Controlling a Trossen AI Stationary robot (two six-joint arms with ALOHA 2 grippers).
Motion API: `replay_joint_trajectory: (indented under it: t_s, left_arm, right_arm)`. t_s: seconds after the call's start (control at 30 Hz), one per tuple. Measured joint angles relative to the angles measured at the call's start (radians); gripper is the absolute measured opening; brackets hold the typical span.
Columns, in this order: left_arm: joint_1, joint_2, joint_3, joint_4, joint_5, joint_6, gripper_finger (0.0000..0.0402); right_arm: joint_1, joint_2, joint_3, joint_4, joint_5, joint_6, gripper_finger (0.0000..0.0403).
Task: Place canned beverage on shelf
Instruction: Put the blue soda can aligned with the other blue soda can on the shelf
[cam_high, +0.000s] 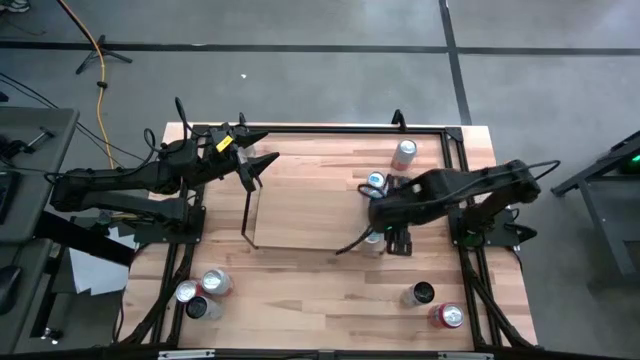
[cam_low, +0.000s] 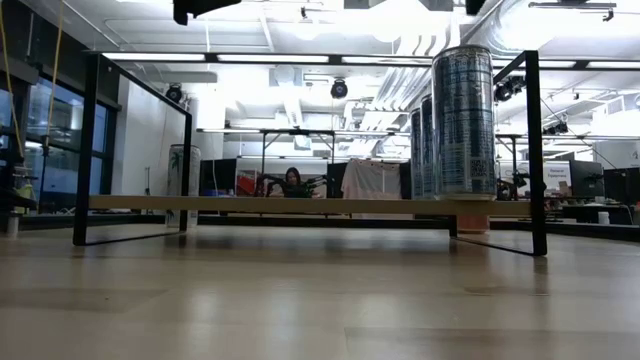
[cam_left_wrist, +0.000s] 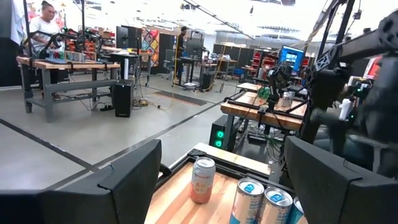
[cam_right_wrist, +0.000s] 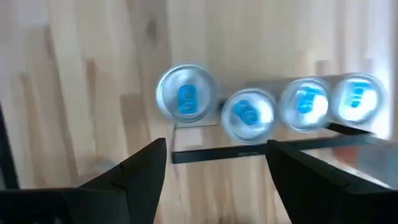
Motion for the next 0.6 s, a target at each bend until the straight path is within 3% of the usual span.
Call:
replay_joint_trajectory:
  t_s: [0.2,0.43,0.6]
  left_arm:
    - [0.0,0.0,0.0,0.0,0.0,0.024,0.0299]
    - [-0.002,0.017,0.0,-0.023,0.006,0.024,0.0296]
    - [-0.059,0.141,0.0,-0.037,0.148,0.016,0.0244]
  right_arm:
    - [0.0,-0.248,-0.247,0.005,0.059,0.194,0.0207]
    - [-0.028,-0.489,-0.555,0.217,0.019,0.396,0.0099]
    - [-0.058,-0.555,-0.649,0.315,0.018,0.381,0.0012]
